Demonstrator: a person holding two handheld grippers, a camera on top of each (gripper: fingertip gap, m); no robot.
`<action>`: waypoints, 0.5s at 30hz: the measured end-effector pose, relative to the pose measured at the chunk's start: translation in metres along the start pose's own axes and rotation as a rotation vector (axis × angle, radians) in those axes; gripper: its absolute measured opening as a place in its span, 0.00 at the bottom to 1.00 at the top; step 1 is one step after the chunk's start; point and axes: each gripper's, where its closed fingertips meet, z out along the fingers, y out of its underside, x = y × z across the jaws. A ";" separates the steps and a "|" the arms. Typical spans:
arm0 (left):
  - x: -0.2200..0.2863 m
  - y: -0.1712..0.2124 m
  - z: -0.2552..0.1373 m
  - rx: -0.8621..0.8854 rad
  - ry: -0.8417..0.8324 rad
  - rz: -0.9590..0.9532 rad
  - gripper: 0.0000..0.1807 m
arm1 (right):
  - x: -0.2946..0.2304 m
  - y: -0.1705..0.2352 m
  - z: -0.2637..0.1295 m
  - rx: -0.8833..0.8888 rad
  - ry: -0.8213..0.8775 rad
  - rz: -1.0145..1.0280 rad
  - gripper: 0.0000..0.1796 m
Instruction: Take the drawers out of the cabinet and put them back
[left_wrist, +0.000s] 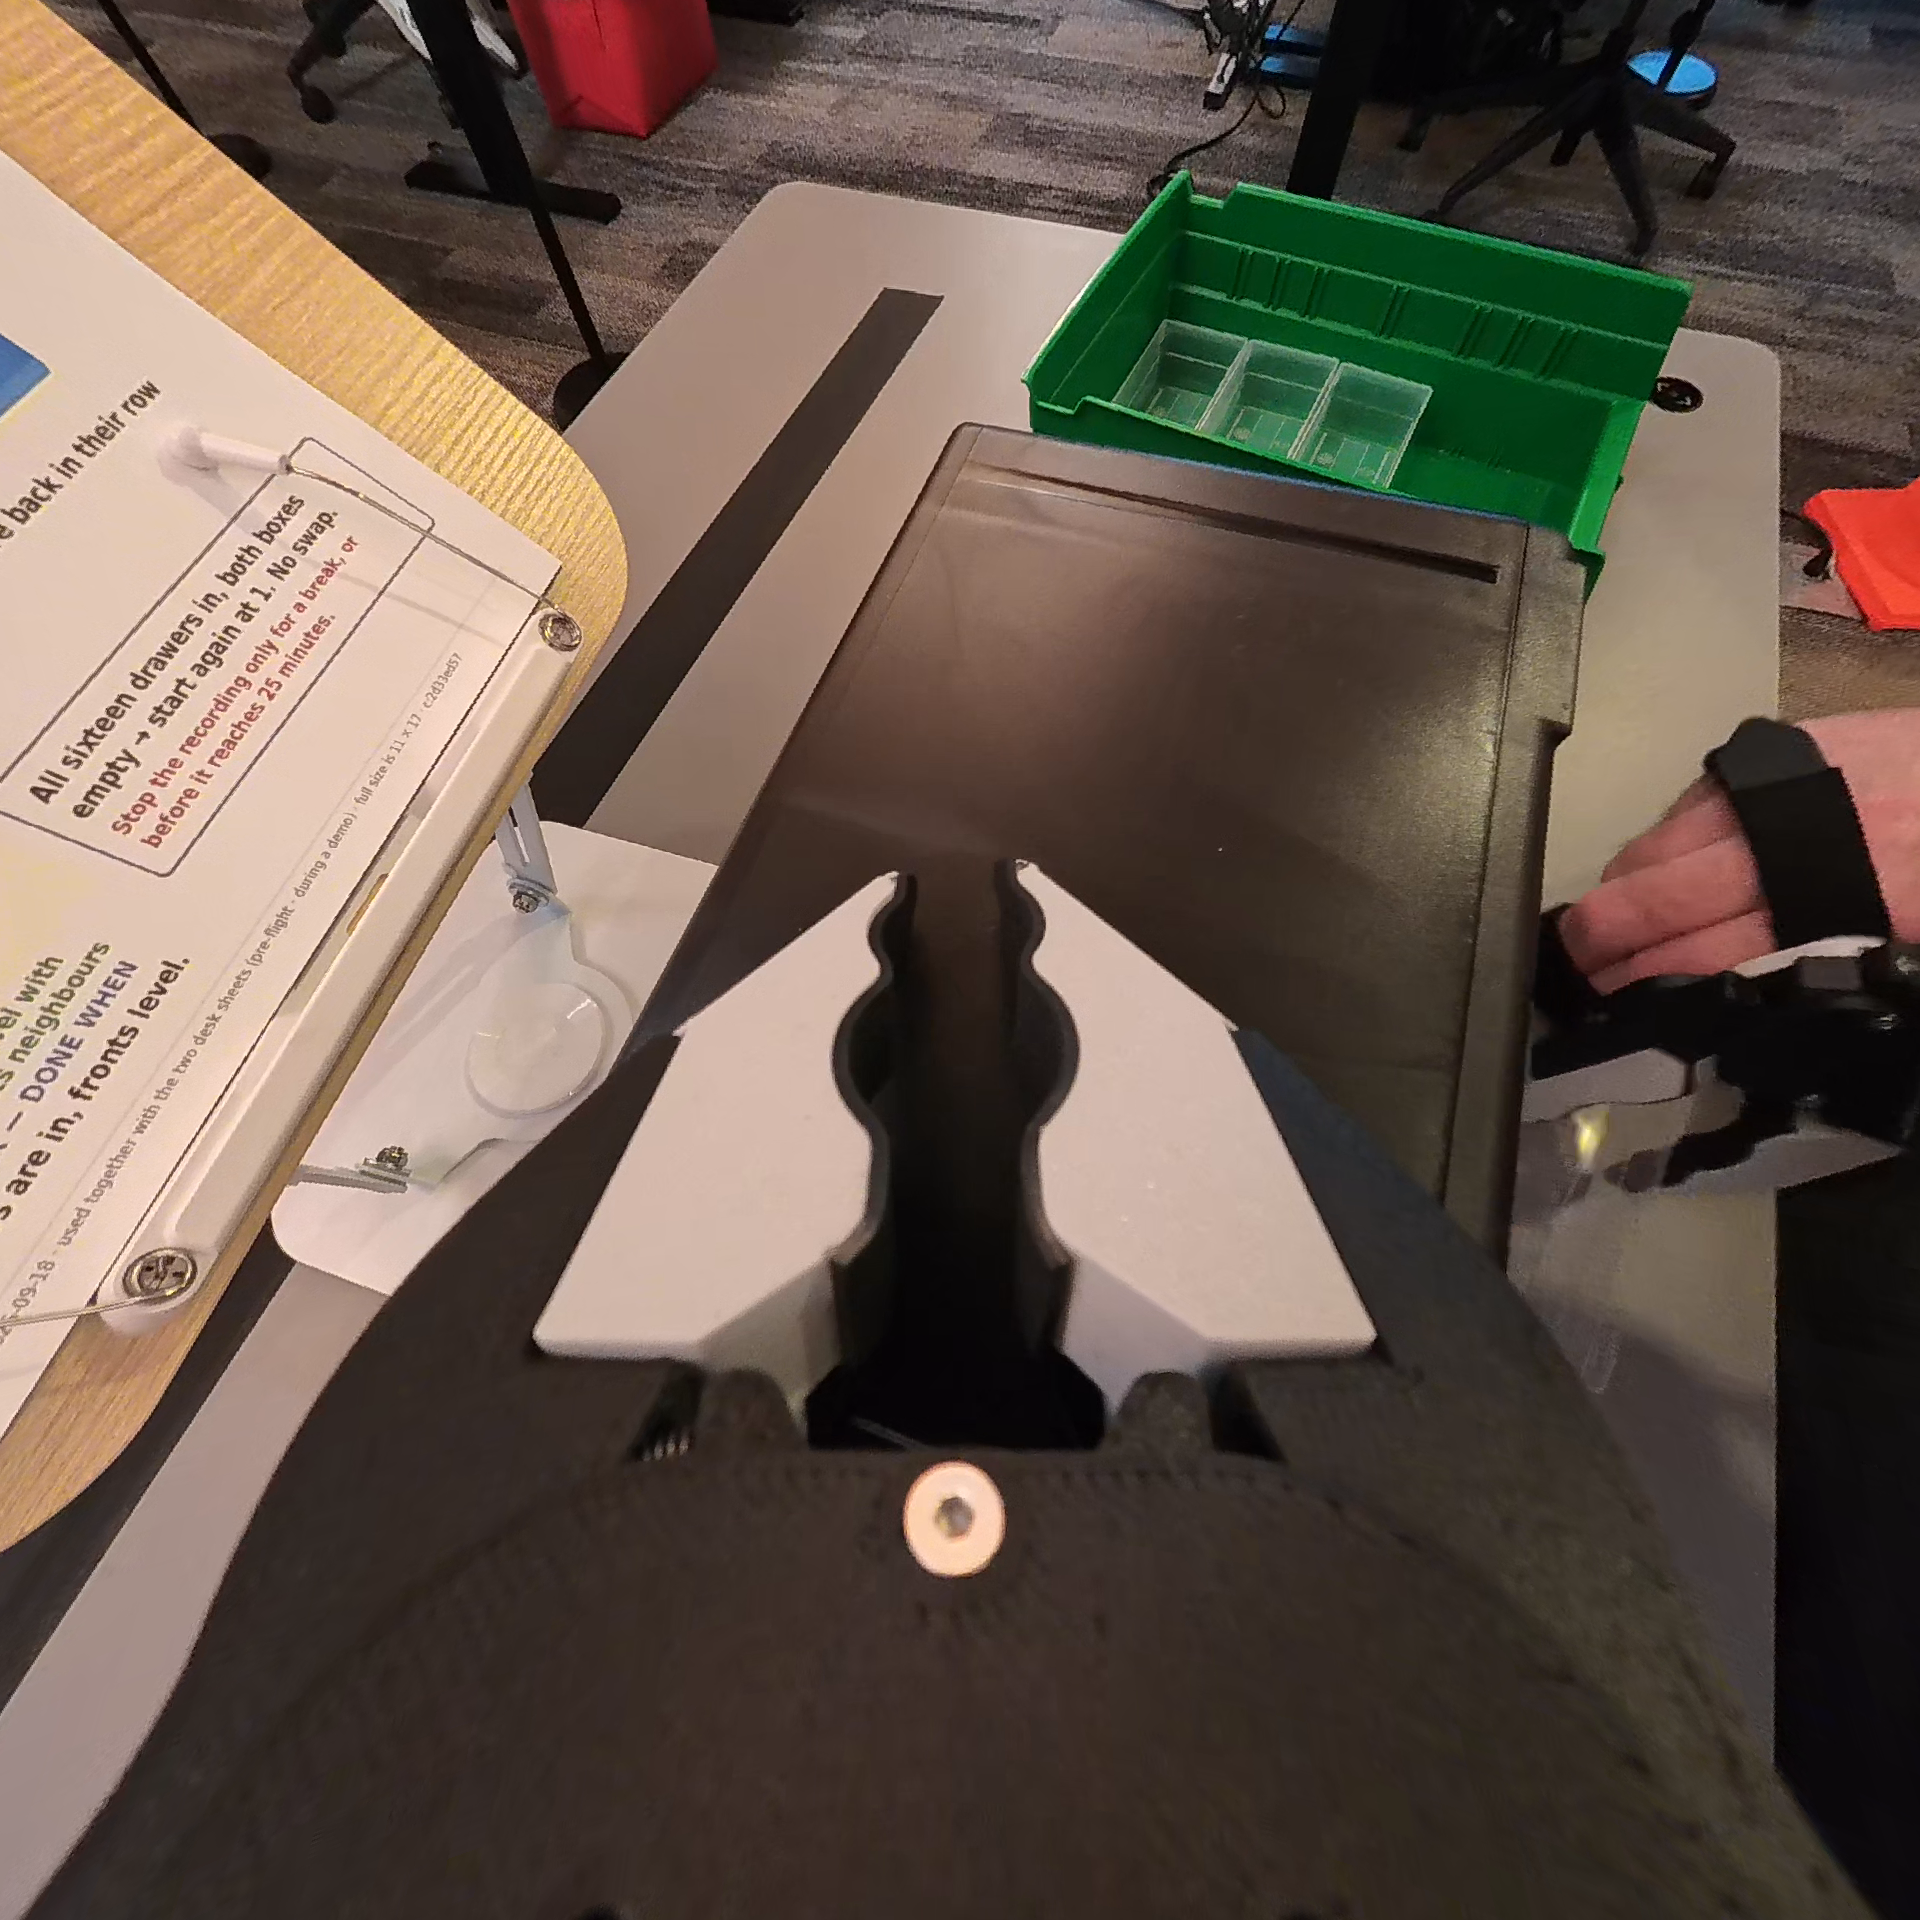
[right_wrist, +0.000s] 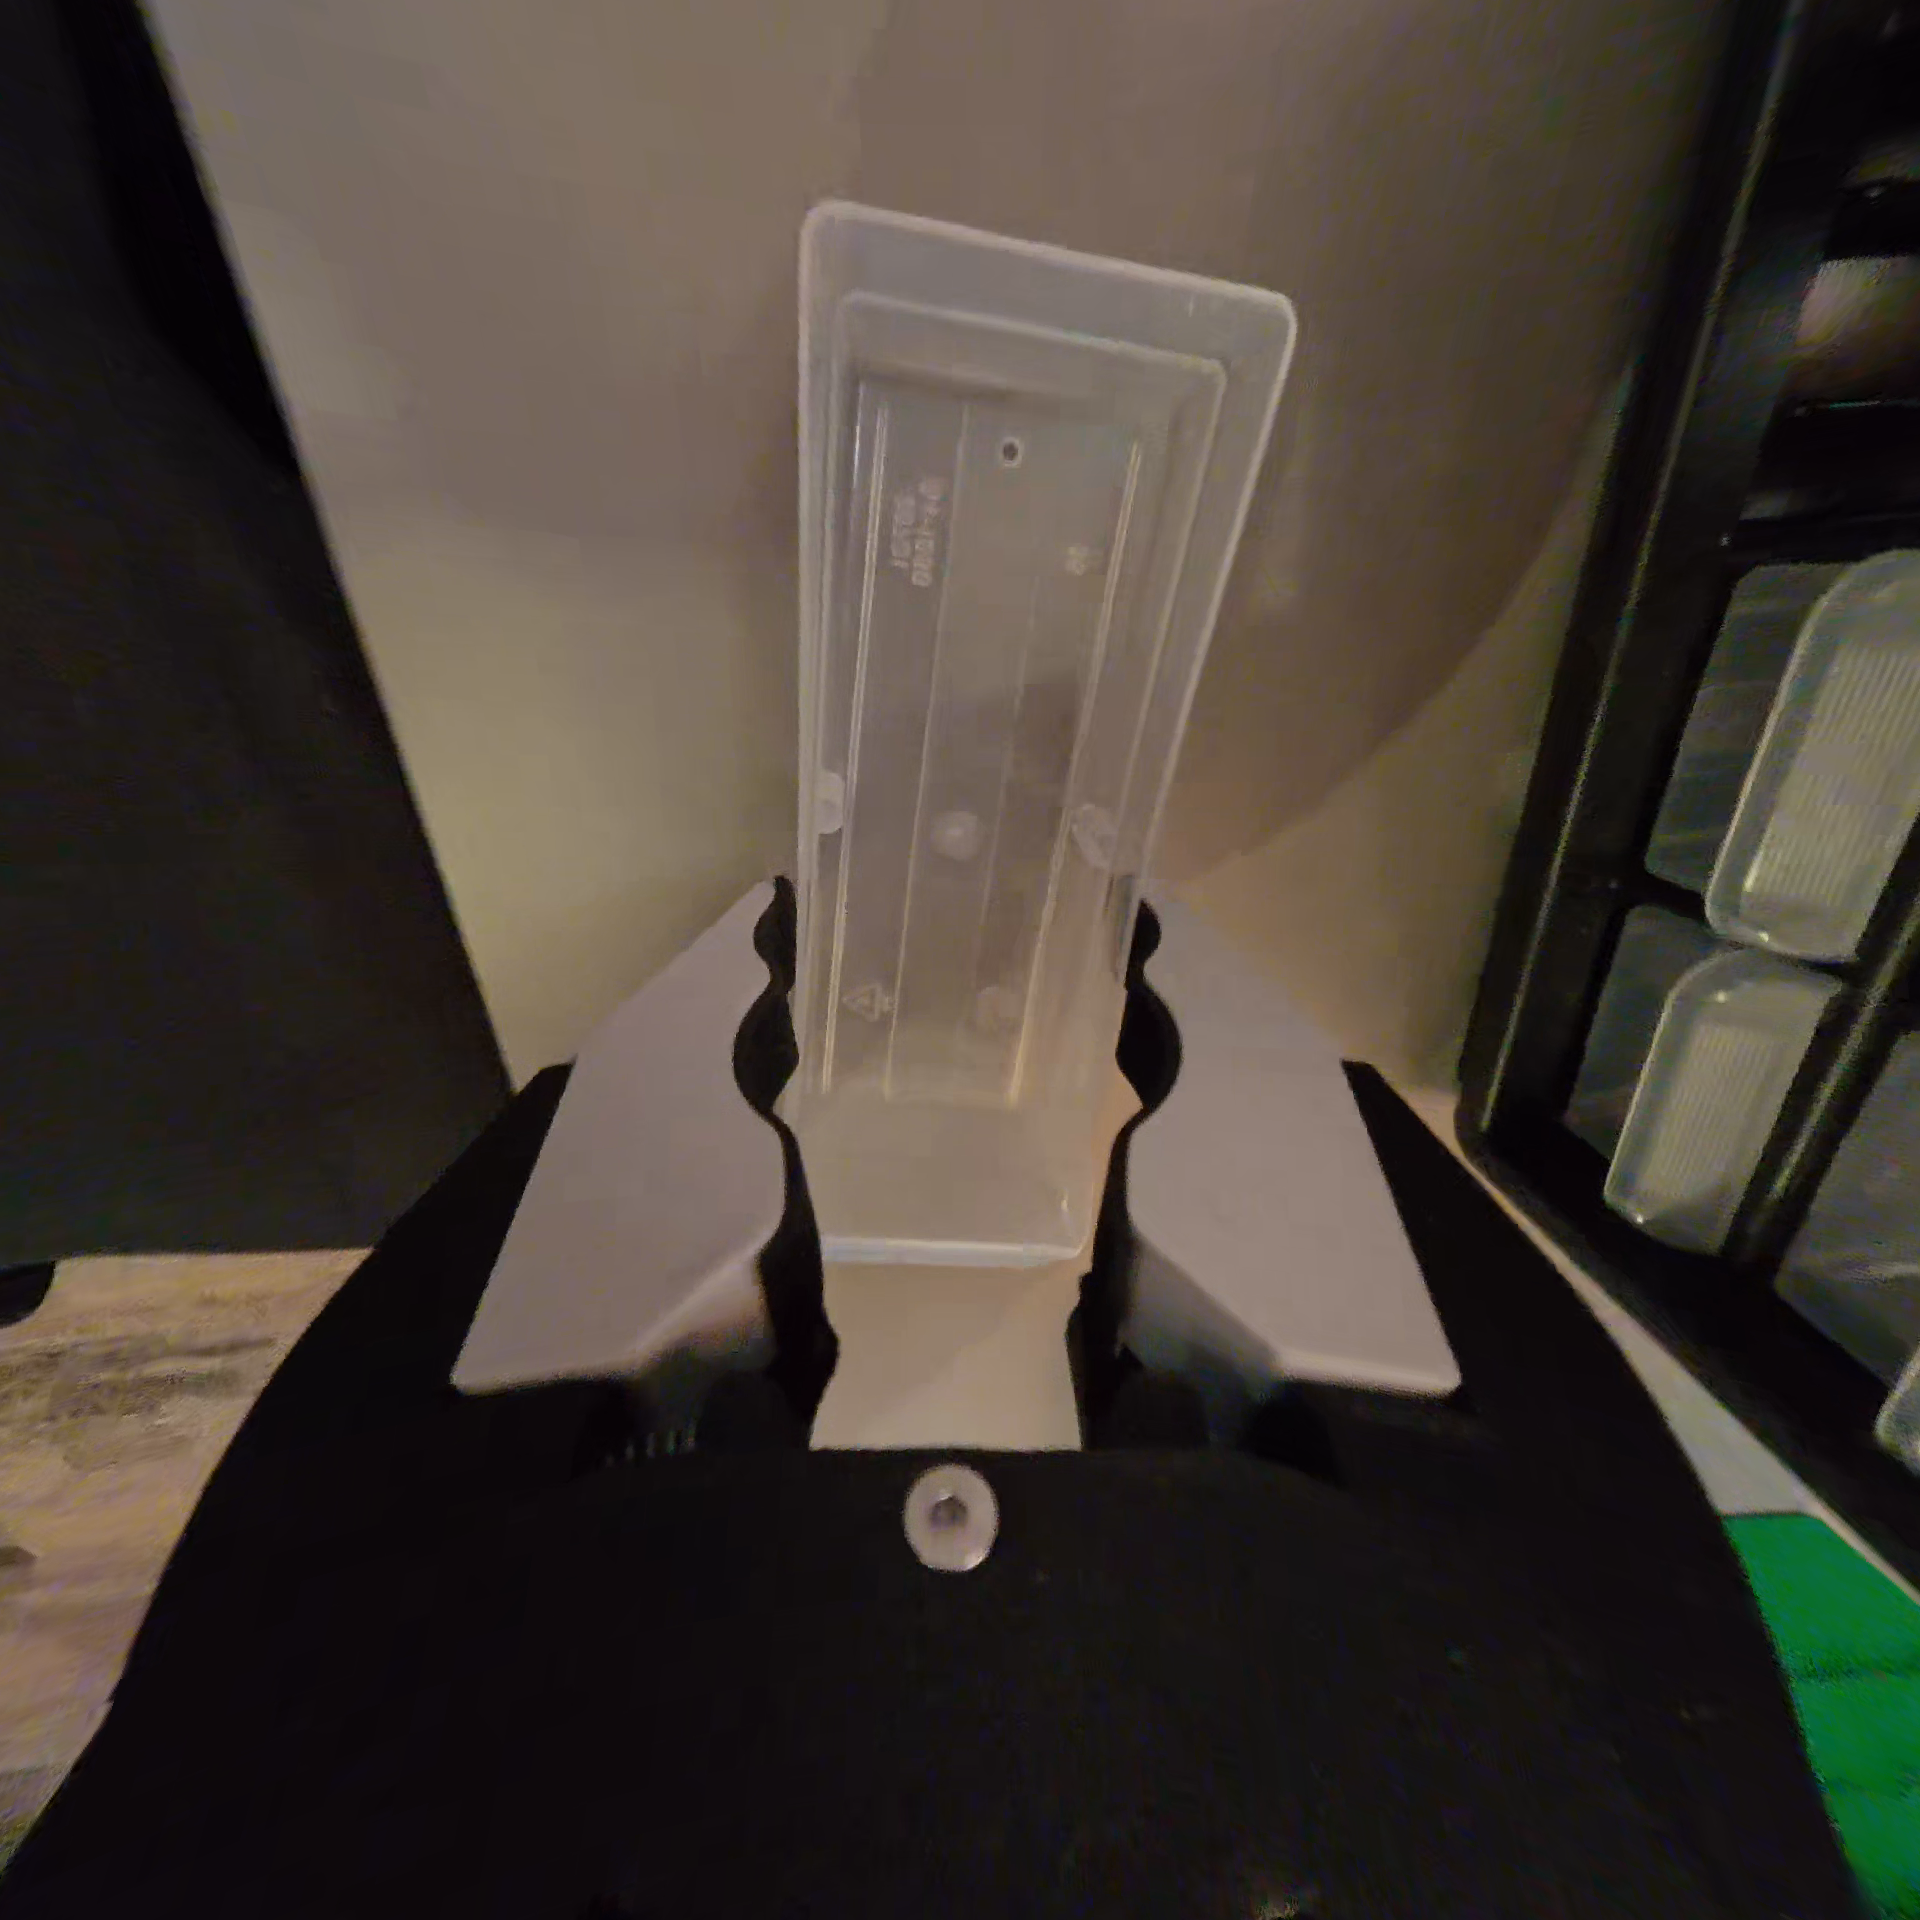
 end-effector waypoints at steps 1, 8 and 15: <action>0.000 0.000 0.000 0.001 0.000 0.000 0.08 | -0.003 0.001 -0.008 0.034 -0.007 -0.001 0.33; 0.000 0.000 0.000 0.000 -0.001 0.002 0.08 | 0.030 0.093 -0.117 0.118 0.225 0.002 0.33; 0.000 0.000 0.000 0.000 -0.004 0.001 0.08 | 0.081 0.244 -0.179 -0.045 0.358 0.159 0.33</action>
